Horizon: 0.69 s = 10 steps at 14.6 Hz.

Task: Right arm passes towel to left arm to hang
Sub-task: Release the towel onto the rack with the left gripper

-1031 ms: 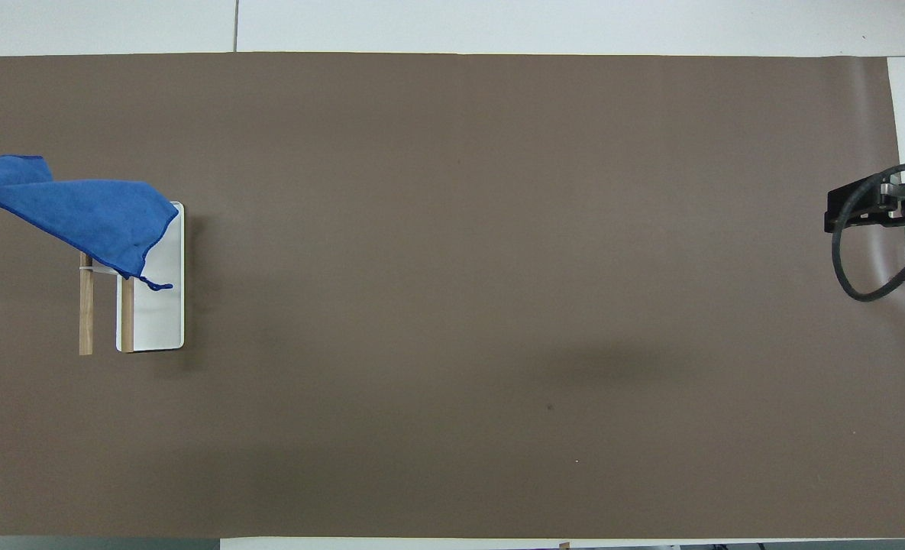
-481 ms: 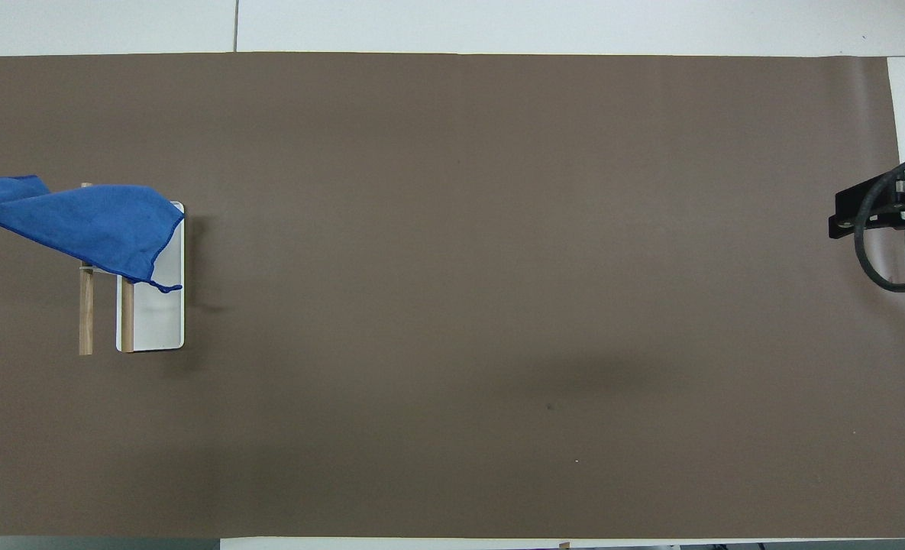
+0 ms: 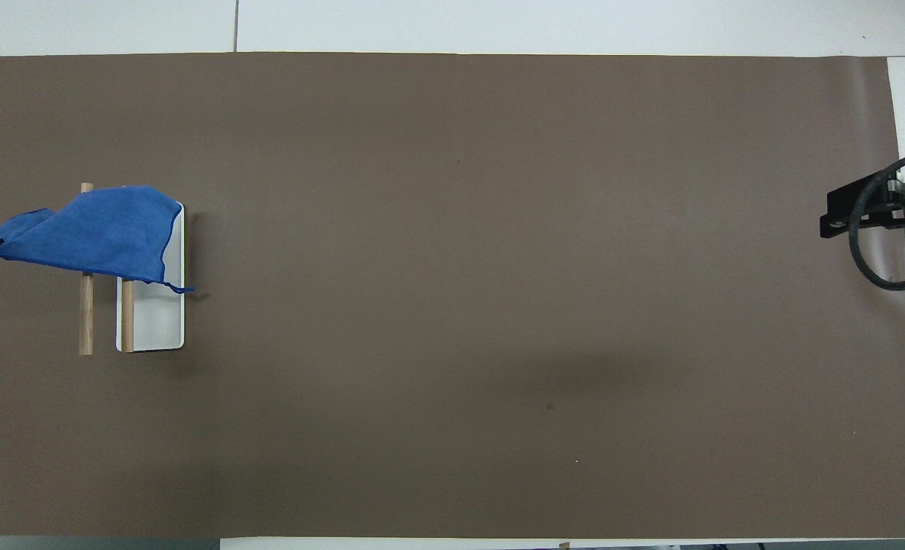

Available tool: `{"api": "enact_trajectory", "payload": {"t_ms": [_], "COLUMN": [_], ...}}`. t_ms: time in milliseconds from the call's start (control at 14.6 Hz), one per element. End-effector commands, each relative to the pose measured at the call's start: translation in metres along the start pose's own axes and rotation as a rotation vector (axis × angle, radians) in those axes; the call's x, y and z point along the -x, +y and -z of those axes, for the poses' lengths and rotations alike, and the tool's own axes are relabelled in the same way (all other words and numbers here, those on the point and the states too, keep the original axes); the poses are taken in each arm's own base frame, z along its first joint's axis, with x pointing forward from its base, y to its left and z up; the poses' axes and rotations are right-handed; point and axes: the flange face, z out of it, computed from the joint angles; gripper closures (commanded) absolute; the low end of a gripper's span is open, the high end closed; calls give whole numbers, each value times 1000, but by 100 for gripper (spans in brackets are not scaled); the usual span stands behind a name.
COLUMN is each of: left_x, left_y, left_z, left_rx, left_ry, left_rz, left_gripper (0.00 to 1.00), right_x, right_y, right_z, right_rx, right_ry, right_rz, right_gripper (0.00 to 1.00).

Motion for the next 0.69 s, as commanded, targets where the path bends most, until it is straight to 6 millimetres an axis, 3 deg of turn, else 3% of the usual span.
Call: {"api": "enact_trajectory", "payload": {"t_ms": [0,275,481,618], "left_x": [-5,-6,6,35], "left_y": [-12,20,70,104], "left_z": [7,14,35,52], "left_rx": [-41,-94,-121,-108], "left_ry": [11,11,-38,-64], "left_rz": [-11,-18,-7,-83], "left_gripper": [1,0,0,0], "right_x": [-2,0,7,5], "right_y": [1,0,1,-1], "right_z": [-1,-4,-18,-19], "right_rx": [-23,-12,39,54], "right_ry": [2,-2,17,39], "right_rz": [-4,-4,-15,-5], "right_gripper": [0,0,0,0]}}
